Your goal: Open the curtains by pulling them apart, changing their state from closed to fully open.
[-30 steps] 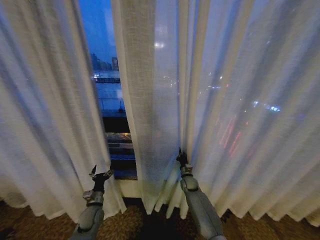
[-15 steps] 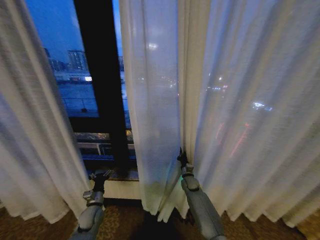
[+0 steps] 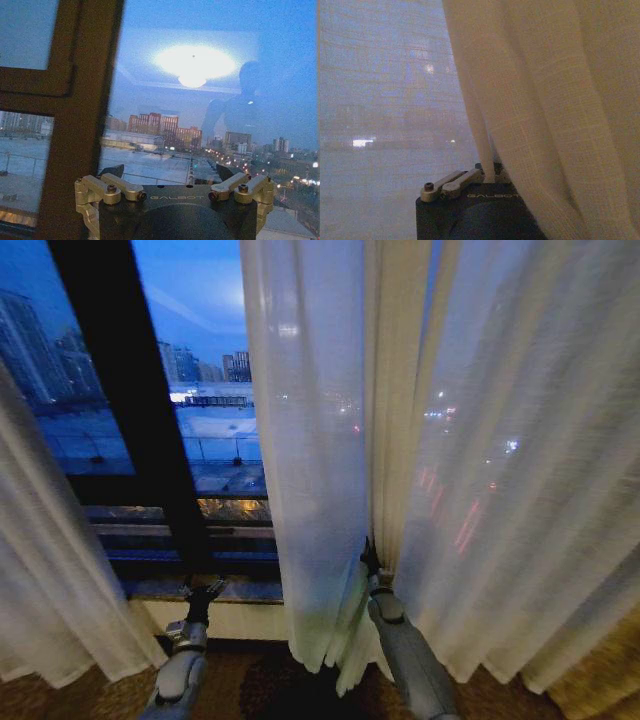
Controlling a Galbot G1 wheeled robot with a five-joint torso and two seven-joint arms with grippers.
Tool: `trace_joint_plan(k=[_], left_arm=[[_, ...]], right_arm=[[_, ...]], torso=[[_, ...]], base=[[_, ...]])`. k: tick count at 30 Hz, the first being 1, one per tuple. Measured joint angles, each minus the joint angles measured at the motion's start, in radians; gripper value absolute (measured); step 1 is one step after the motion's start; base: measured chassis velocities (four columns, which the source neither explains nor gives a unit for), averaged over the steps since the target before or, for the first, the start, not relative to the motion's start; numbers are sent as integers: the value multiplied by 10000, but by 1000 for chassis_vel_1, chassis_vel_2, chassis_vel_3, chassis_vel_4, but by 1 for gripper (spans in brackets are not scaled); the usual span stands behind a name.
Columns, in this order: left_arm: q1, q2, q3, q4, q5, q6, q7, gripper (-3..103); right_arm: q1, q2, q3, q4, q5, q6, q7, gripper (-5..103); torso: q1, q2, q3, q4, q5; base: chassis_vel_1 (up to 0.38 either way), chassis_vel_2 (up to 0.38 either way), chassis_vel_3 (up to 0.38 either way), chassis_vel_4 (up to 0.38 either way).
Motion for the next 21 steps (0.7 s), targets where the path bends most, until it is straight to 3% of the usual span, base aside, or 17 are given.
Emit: trace_joint_plan(k=[21], left_arm=[[0, 0, 0, 0, 0, 0, 0, 100]], right_arm=[[-170, -117, 47, 186, 167, 2, 16, 0]], torso=[[1, 0, 0, 2, 0]], base=[[-344, -346, 350, 355]])
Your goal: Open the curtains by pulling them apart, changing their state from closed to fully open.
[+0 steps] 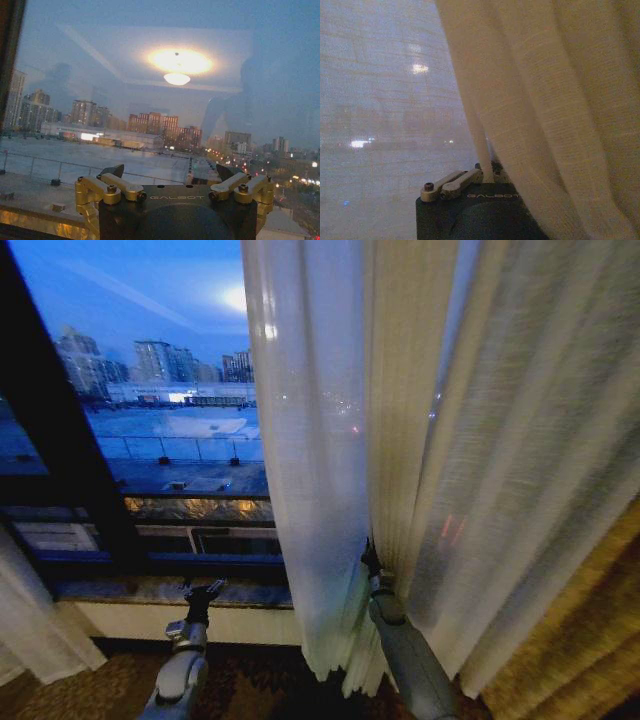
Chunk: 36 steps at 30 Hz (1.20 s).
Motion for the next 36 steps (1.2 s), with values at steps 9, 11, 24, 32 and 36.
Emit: trace_joint_plan(k=[9, 11, 24, 32, 36], left_arm=[[0, 0, 0, 0, 0, 0, 0, 100], [0, 0, 0, 0, 0, 0, 0, 100], [0, -1, 3, 0, 0, 0, 1, 100], [0, 0, 2, 0, 0, 0, 2, 100], [0, 3, -8, 1, 0, 0, -4, 100]], right_arm=[[-104, -166, 89, 140, 133, -50, 81, 0], [-107, -166, 91, 145, 154, -50, 82, 0], [-30, 11, 41, -152, 77, 417, 216, 0], [-159, -20, 1, -95, -387, 493, 331, 0], [-204, -52, -5, -84, -469, 439, 351, 0]], torso=[[-1, 1, -1, -1, -1], [-1, 1, -1, -1, -3], [0, 0, 1, -4, -1], [-1, 0, 0, -2, -4], [-1, 0, 0, 5, -2]], base=[[-356, -367, 345, 349], [-341, -352, 338, 363], [-336, -331, 337, 325], [-57, -87, 76, 75], [29, 48, -13, -23]])
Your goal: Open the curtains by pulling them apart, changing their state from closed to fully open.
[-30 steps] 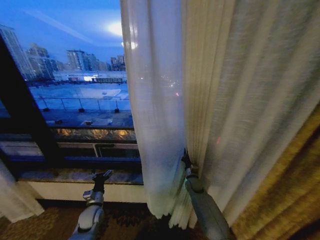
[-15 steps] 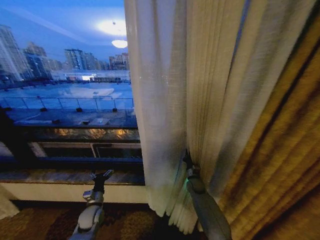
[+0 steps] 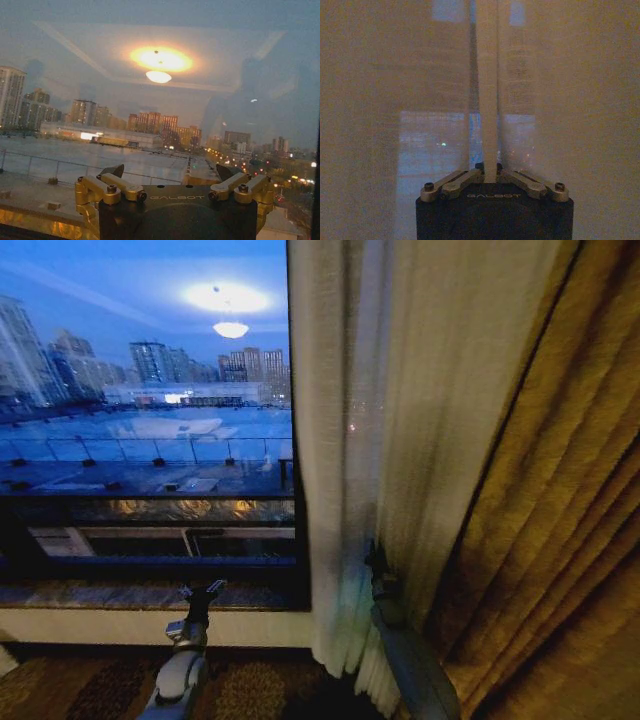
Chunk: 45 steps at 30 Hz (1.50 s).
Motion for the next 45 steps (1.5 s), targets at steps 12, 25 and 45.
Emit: trace_joint_plan(k=[12, 25, 45], left_arm=[[0, -3, 8, -1, 0, 0, 3, 100], [0, -2, 10, 0, 0, 0, 3, 100], [0, -3, 9, -1, 0, 0, 3, 100]], right_arm=[[-745, -149, -78, 793, 166, -604, 315, 25], [-1993, -291, 162, 1747, 174, -418, 370, 68], [-2091, 28, 21, 1945, -298, -209, 438, 100]], torso=[[1, 0, 0, -6, 2], [0, 0, 0, -7, 1], [0, 0, 0, -7, 1]], base=[[4, 8, -3, -2], [0, 0, 0, 0], [67, 64, -64, -70]])
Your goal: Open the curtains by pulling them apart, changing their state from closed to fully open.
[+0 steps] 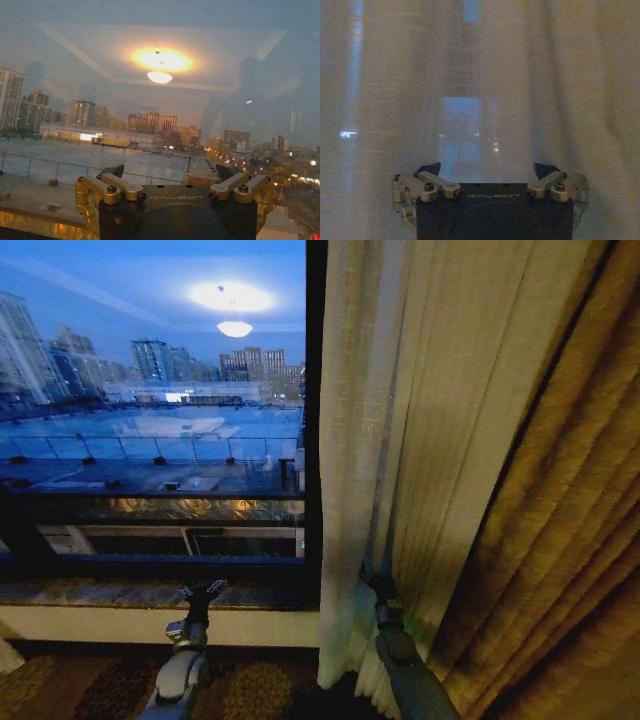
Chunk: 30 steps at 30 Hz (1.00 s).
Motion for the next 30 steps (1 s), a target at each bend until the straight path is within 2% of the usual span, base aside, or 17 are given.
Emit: trace_joint_plan(k=[10, 15, 18, 30], left_arm=[[0, 2, -7, 0, 0, 0, 0, 100], [0, 2, -10, 1, 0, 0, 0, 100], [0, -3, 2, 0, 0, 0, 2, 100], [0, -1, 0, 0, 0, 0, 2, 100]], right_arm=[[-55, 18, -7, -31, -33, 373, -72, 100], [-67, 21, -14, -30, 24, 519, -138, 100], [-68, 45, -45, 21, 13, 593, -198, 100], [-372, 74, -109, 445, -333, 473, -292, 100]], torso=[[0, 0, 0, 4, -5], [0, 0, 0, 4, -3], [0, -1, 1, -3, 7], [1, -1, 1, -1, 0]], base=[[218, 231, -221, -216], [30, 25, -23, -25], [-31, -34, -4, 23], [13, -13, -25, 7]])
